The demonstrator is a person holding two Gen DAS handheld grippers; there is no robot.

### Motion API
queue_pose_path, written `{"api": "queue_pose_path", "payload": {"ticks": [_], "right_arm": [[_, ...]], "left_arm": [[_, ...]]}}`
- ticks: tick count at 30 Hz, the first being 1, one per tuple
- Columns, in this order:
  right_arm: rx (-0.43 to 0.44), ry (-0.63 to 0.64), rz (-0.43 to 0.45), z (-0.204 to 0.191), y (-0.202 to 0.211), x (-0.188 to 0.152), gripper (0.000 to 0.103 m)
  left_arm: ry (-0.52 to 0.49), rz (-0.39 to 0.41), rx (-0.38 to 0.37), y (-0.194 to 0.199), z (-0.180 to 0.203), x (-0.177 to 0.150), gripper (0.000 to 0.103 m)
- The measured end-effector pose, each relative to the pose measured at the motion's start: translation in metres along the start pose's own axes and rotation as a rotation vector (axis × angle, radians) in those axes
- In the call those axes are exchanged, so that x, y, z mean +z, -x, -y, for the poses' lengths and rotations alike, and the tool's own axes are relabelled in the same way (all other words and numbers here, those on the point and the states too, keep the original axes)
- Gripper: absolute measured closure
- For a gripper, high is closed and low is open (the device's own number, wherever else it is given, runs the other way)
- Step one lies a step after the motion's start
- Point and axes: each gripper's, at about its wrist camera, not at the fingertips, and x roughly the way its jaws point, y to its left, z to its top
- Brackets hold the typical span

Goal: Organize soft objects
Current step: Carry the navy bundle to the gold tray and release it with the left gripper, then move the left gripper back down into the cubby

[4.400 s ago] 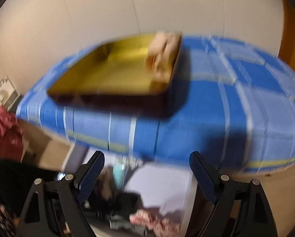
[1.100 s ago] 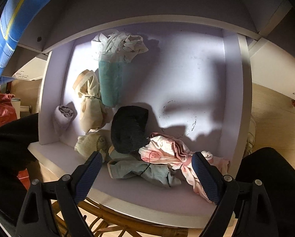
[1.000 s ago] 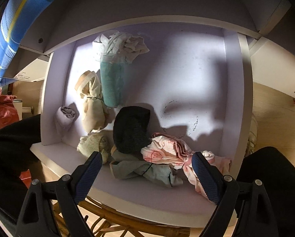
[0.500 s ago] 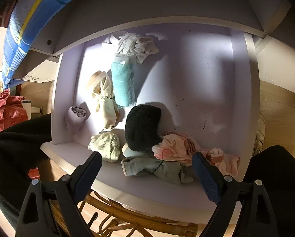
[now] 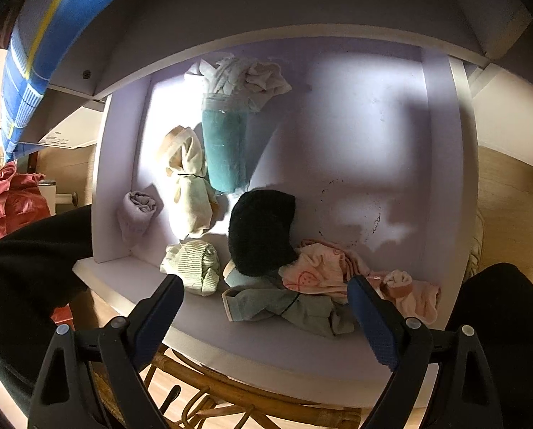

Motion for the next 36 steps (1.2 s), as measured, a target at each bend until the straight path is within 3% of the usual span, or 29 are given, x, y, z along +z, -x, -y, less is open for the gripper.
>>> {"api": "queue_pose_path", "payload": {"ticks": [7, 13, 17, 24, 30, 33, 36], "right_arm": [[-0.027, 0.007, -0.009, 0.000, -0.004, 0.000, 0.009], [-0.075, -0.002, -0.007, 0.005, -0.006, 0.003, 0.009], [-0.102, -0.015, -0.008, 0.010, -0.009, 0.005, 0.009], [-0.134, -0.010, -0.010, 0.010, -0.011, 0.006, 0.009], [-0.127, -0.019, -0.010, 0.010, -0.017, 0.008, 0.009], [-0.125, -0.001, -0.006, 0.005, -0.020, 0.008, 0.008], [-0.128, 0.024, 0.000, -0.001, -0.024, 0.007, 0.008]], "left_arm": [[0.037, 0.026, -0.075, 0.032, -0.017, -0.048, 0.032], [-0.038, 0.133, -0.115, 0.084, -0.007, -0.101, 0.032], [-0.049, 0.119, -0.157, 0.094, -0.004, -0.143, 0.032], [0.055, -0.051, -0.154, 0.045, -0.027, -0.218, 0.032], [0.162, -0.188, -0.125, -0.006, -0.044, -0.264, 0.032], [0.234, -0.320, -0.085, -0.038, -0.049, -0.288, 0.032], [0.281, -0.396, -0.073, -0.055, -0.052, -0.302, 0.032]]}}
